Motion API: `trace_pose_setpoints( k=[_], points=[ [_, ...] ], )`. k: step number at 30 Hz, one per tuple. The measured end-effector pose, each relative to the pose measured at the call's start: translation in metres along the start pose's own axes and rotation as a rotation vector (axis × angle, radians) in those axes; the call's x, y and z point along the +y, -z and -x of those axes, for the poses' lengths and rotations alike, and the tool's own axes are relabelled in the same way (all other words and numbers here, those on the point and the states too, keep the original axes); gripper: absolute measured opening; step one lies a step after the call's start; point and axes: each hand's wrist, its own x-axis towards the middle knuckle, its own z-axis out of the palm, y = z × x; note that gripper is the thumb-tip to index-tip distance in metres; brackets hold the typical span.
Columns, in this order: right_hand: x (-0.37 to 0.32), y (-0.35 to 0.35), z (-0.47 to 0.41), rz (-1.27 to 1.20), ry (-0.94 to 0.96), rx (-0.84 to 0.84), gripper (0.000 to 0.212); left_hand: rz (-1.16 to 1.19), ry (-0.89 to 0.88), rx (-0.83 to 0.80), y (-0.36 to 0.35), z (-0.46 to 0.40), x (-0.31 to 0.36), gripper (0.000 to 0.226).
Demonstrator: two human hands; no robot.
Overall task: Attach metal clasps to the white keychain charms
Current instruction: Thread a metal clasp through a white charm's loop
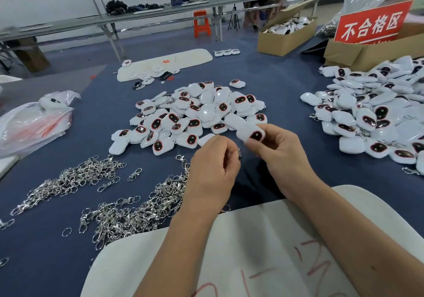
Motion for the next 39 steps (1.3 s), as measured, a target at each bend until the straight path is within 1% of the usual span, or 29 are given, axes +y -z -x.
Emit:
trace_pose_setpoints(
  k=[1,4,7,11,20,25,27,31,35,39],
  points=[
    [0.000,-0.001,0.000,-0.014,0.003,0.002,0.008,-0.001,0.004,-0.012,0.000,0.000,0.000,0.016],
    [-0.003,-0.005,0.000,-0.069,-0.040,0.036,0.021,-0.003,0.008,-0.026,-0.001,0.000,0.001,0.017],
    [-0.001,-0.006,-0.001,0.028,-0.031,0.095,0.020,-0.004,0.011,-0.045,-0.001,0.000,0.001,0.018],
    [-0.002,-0.008,-0.001,0.138,-0.001,0.097,0.026,-0.017,-0.007,-0.080,-0.001,0.000,0.001,0.018],
    [-0.001,-0.010,0.000,0.313,0.068,0.034,0.021,-0.030,-0.029,-0.097,-0.001,0.000,0.002,0.013],
    [0.000,-0.012,0.002,0.358,0.103,0.004,0.018,0.020,0.038,-0.051,0.000,0.000,0.002,0.013],
    [-0.001,-0.013,0.004,0.363,0.119,0.019,0.017,0.051,0.057,-0.041,0.001,0.000,0.001,0.012],
    [-0.004,-0.012,0.005,0.328,0.127,0.084,0.016,0.036,0.048,-0.080,0.000,0.001,0.002,0.013],
    [-0.006,-0.013,0.006,0.366,0.125,0.052,0.015,0.029,0.036,-0.083,0.000,0.001,0.002,0.013],
    [-0.006,-0.012,0.006,0.354,0.132,0.053,0.016,0.023,0.045,-0.085,0.001,0.000,0.001,0.015]
  ],
)
